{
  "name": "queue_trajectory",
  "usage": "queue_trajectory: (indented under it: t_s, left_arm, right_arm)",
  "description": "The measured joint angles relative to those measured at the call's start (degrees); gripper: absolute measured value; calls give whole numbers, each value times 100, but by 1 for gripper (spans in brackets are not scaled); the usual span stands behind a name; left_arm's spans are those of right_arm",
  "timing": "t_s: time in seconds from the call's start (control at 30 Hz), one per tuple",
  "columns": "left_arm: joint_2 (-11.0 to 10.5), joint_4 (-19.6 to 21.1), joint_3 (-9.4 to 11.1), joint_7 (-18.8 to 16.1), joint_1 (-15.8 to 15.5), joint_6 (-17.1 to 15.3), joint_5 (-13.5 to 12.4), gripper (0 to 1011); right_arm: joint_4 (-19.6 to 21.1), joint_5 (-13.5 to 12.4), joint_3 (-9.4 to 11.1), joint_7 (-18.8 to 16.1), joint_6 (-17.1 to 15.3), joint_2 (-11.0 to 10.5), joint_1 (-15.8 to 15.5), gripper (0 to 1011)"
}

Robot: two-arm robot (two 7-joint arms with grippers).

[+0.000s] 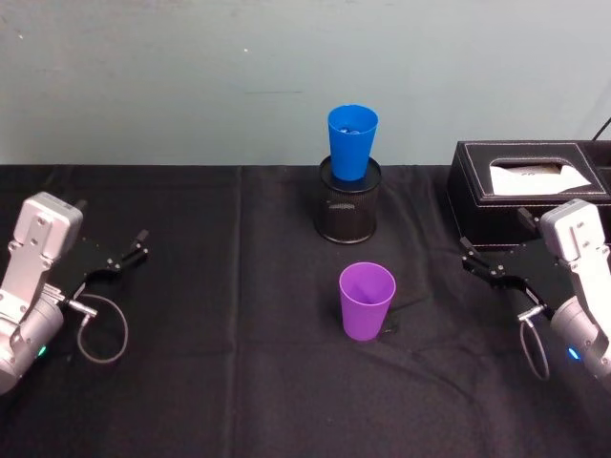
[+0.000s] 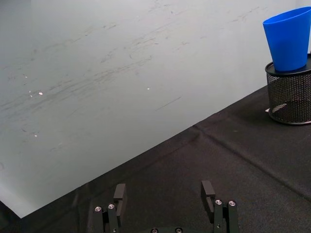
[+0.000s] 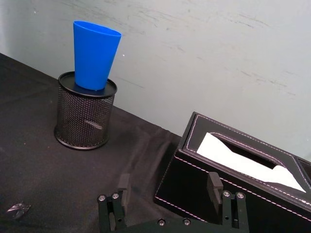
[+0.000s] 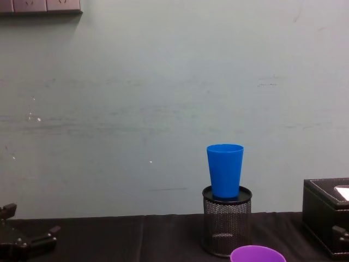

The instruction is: Pick up one cup with a gripper and tap it against the other cup.

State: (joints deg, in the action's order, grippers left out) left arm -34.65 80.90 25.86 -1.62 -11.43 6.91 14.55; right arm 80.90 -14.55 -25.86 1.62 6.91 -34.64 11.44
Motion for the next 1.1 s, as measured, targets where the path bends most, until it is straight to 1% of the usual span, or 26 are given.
queue_trajectory:
  t_s: [0.8, 0.97, 1.1]
  left_arm:
    - [0, 0, 0, 0, 0, 0, 0, 1000]
    - [0, 0, 0, 0, 0, 0, 0, 1000]
    - [0, 0, 0, 0, 0, 0, 0, 1000]
  right_arm:
    - [0, 4, 5, -1, 3, 2, 0, 1000]
    - [203, 130, 130, -6, 107, 20, -13, 1000]
    - [408, 151, 229, -9, 139, 4, -97, 1000]
